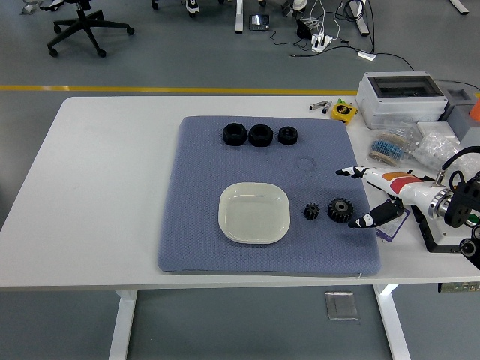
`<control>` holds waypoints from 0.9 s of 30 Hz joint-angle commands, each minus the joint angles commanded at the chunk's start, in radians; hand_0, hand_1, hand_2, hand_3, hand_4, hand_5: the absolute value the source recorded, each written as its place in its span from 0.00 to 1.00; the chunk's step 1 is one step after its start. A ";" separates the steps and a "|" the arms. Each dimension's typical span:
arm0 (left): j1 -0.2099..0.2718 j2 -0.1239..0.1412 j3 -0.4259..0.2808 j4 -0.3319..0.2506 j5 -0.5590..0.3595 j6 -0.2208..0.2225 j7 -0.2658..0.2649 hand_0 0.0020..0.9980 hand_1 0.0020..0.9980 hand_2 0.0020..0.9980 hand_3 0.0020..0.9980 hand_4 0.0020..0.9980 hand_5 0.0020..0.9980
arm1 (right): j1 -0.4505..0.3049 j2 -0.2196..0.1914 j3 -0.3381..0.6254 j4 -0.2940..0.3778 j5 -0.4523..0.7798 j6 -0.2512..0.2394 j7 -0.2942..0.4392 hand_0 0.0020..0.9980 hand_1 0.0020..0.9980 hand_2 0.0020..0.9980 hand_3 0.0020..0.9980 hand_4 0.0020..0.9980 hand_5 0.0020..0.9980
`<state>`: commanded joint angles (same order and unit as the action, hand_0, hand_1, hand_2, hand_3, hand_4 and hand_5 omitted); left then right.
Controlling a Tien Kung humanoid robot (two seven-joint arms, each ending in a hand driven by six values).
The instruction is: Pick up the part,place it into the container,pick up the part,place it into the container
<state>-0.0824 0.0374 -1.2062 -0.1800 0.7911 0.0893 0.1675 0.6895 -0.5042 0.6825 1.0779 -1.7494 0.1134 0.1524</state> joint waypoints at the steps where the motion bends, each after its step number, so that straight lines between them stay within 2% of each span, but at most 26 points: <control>1: 0.000 0.000 0.000 0.000 0.001 0.000 0.000 0.91 0.89 0.88 0.59 0.53 0.71 | 0.006 0.003 -0.006 -0.006 0.001 0.002 -0.001 0.82 0.81 0.84 0.86 1.00 0.18; 3: -0.001 0.000 0.002 0.000 0.001 0.000 0.001 0.91 0.89 0.88 0.59 0.53 0.71 | 0.020 0.011 -0.019 -0.019 0.005 0.005 -0.002 0.79 0.78 0.81 0.84 1.00 0.18; 15: -0.009 0.002 0.021 0.000 -0.021 0.005 -0.005 0.91 0.89 0.88 0.59 0.53 0.71 | 0.108 0.091 -0.112 -0.177 -0.012 0.030 -0.002 0.78 0.77 0.79 0.82 0.99 0.15; 17: -0.011 0.002 0.020 0.000 -0.022 0.008 -0.005 0.91 0.89 0.88 0.59 0.53 0.71 | 0.113 0.101 -0.115 -0.197 -0.013 0.028 0.001 0.76 0.76 0.78 0.81 0.95 0.13; 21: -0.012 0.002 0.025 0.000 -0.025 0.009 -0.005 0.91 0.89 0.88 0.59 0.53 0.71 | 0.120 0.110 -0.120 -0.224 -0.023 0.024 0.006 0.76 0.76 0.78 0.81 0.95 0.13; 22: -0.012 0.002 0.025 0.000 -0.024 0.009 -0.005 0.91 0.88 0.88 0.59 0.53 0.71 | 0.121 0.110 -0.123 -0.226 -0.023 0.022 0.008 0.68 0.70 0.74 0.78 0.87 0.09; 27: -0.010 0.001 0.023 0.000 -0.021 0.011 -0.003 0.91 0.88 0.88 0.59 0.53 0.71 | 0.124 0.117 -0.137 -0.243 -0.020 0.010 0.017 0.68 0.70 0.74 0.78 0.87 0.09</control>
<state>-0.0920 0.0386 -1.1831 -0.1800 0.7699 0.0998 0.1641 0.8135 -0.3867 0.5456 0.8346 -1.7693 0.1235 0.1693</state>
